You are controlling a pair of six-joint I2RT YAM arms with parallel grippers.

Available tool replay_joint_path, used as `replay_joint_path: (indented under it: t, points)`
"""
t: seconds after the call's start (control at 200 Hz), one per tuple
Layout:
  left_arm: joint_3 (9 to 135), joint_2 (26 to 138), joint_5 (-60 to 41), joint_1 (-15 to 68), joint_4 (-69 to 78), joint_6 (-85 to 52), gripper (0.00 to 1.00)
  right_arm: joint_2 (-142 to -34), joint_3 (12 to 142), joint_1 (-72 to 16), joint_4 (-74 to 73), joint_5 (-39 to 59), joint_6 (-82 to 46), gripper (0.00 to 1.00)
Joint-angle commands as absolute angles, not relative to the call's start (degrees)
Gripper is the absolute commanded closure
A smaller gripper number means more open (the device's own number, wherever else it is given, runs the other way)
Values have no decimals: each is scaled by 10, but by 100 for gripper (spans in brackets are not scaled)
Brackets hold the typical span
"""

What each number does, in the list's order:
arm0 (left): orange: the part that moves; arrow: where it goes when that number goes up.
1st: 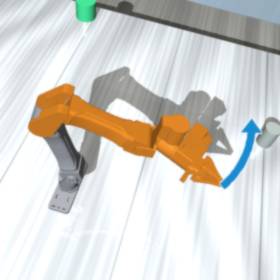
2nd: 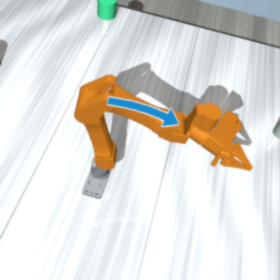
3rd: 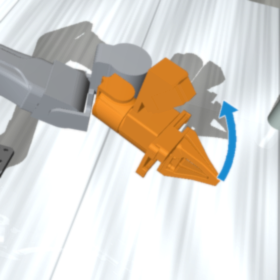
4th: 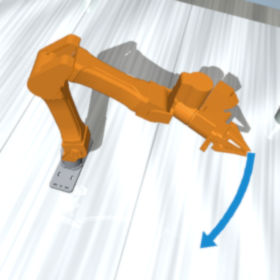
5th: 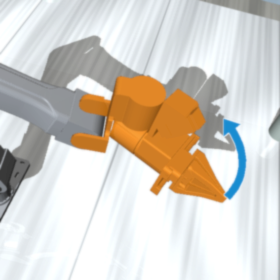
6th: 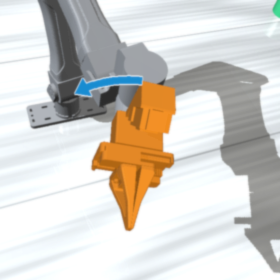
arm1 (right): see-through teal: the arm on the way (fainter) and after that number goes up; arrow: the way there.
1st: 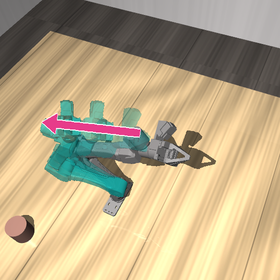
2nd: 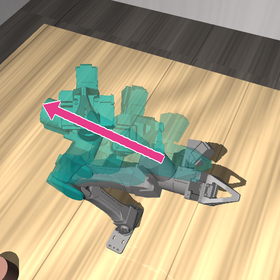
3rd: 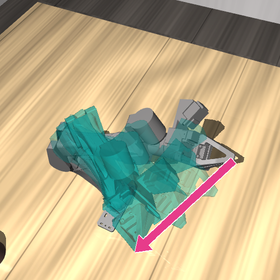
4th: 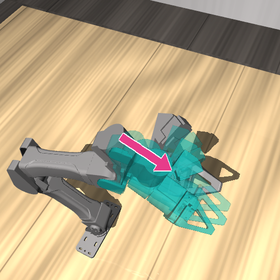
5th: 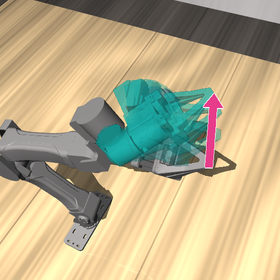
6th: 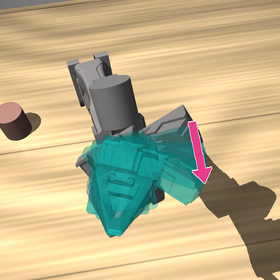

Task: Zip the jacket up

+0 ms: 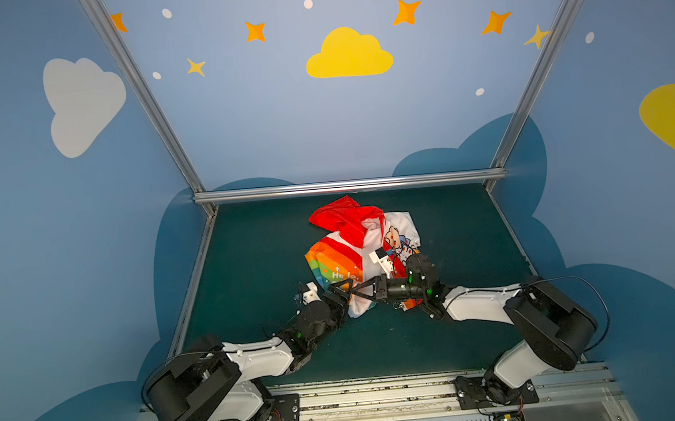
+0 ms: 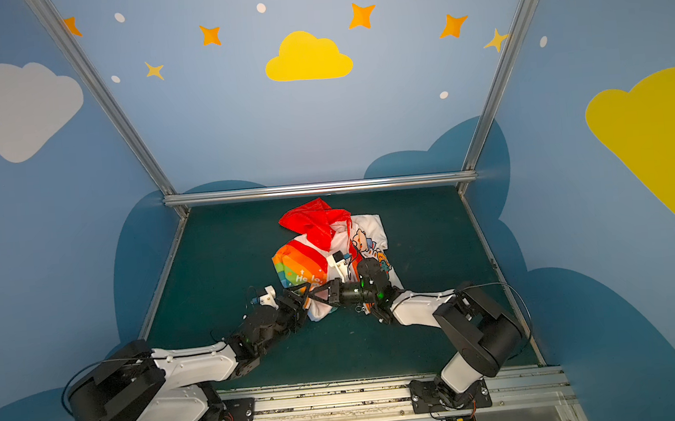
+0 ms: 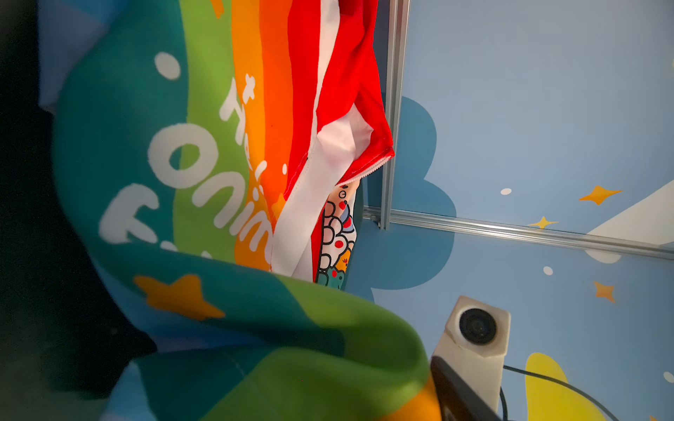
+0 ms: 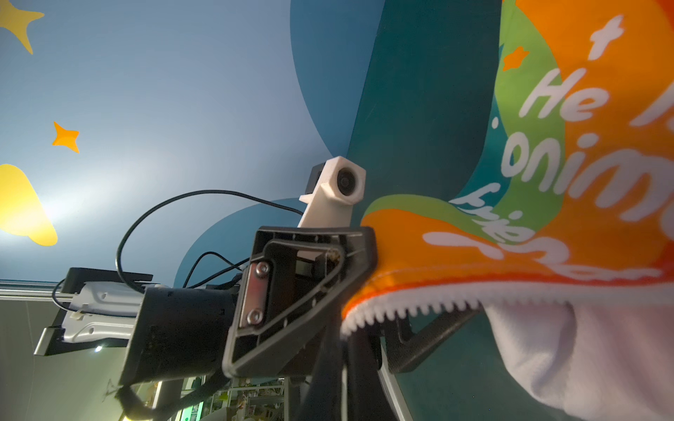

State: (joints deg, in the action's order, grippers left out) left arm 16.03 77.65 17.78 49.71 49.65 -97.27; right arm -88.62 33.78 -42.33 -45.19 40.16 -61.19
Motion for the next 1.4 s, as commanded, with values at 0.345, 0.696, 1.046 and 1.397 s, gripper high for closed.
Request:
replay_joint_path:
  t: [0.345,0.696,1.046,1.397]
  points:
    - [167,612,275,522,268,-953,49,-830,324,-420,-403,374,-578,100]
    - [131,495,297,525,226,-928,97,-812,335,-428,-405,388,-589,100]
    - [107,479,260,529,258,-924,97,-804,343,-427,-398,385,-585,100]
    - [128,534,227,542,315,-919,55,-774,339,-419,-358,376,-567,100]
